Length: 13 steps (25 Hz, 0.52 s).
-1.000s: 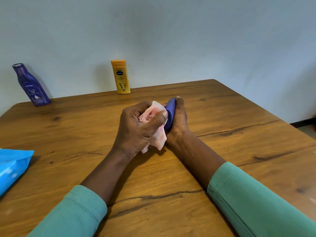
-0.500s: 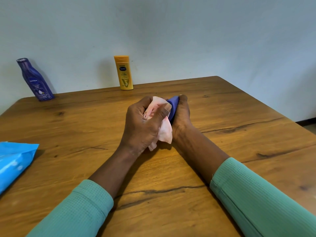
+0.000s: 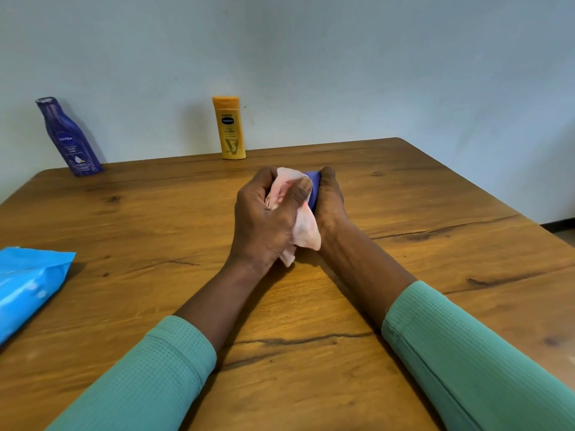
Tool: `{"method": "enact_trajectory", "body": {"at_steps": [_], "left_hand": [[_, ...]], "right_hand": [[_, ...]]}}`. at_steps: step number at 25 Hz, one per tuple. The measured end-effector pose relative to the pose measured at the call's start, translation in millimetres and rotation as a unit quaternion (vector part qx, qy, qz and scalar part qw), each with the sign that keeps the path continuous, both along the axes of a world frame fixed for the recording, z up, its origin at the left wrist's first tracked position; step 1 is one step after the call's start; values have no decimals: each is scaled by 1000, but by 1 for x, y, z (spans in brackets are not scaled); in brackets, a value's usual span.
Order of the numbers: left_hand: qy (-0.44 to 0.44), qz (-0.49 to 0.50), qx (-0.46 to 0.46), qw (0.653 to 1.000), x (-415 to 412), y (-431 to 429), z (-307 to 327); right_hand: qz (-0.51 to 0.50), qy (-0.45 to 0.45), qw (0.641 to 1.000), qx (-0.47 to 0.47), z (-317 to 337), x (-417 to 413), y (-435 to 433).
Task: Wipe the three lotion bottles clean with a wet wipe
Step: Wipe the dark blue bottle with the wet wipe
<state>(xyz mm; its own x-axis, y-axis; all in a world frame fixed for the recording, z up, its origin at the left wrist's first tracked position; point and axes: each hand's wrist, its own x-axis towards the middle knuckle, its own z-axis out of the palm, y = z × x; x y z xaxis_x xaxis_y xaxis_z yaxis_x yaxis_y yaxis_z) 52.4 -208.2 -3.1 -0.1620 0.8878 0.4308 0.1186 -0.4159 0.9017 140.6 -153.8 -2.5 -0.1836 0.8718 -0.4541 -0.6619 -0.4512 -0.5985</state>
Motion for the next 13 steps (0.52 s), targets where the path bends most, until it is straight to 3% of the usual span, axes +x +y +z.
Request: {"method": "enact_trajectory", "body": {"at_steps": [5,10,13], "left_hand": [[105,-84,3,991,-9,-1,0],[183,-100,26,978,-15,0,1],[205,-76,45,975,-23,4,-2]], "right_hand": [[15,44,999,-4,6,13,3],[10,60,998,4,4,18,8],[-31,-6,999,40,6,25,14]]}}
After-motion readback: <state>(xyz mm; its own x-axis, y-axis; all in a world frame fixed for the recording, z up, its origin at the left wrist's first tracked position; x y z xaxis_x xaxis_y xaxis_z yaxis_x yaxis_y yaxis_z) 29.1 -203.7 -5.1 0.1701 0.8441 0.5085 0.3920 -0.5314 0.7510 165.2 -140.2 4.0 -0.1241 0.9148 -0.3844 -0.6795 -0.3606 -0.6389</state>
